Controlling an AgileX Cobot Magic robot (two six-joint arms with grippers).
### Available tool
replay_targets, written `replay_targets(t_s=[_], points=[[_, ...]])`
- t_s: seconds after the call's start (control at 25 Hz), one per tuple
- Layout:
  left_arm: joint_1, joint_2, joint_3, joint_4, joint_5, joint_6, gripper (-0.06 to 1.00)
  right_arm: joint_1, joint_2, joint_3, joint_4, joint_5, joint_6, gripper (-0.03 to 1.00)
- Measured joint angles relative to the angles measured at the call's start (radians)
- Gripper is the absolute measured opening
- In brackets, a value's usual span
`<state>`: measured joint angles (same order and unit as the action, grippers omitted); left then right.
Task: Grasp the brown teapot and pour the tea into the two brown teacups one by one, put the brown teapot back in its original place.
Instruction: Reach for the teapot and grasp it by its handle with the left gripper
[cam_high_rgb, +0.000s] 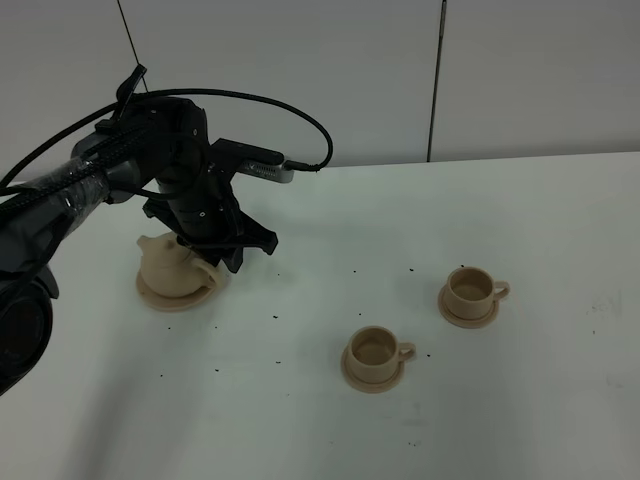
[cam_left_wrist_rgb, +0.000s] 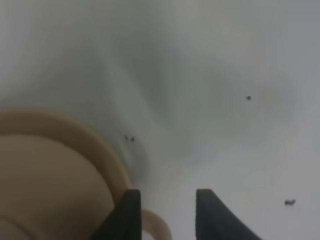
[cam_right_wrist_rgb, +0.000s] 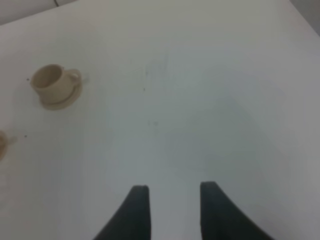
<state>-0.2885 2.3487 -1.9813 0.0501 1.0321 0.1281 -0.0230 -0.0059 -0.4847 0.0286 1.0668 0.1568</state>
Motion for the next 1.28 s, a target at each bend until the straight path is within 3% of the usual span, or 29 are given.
replay_targets(t_s=[0.8, 1.28], points=[[0.0, -0.034, 0.0, 0.011, 0.097, 0.023, 0.34, 0.0, 0.0, 0.0, 0.0, 0.0, 0.0, 0.24], [0.0, -0.034, 0.0, 0.079, 0.154, 0.023, 0.34, 0.0, 0.0, 0.0, 0.0, 0.0, 0.0, 0.24]])
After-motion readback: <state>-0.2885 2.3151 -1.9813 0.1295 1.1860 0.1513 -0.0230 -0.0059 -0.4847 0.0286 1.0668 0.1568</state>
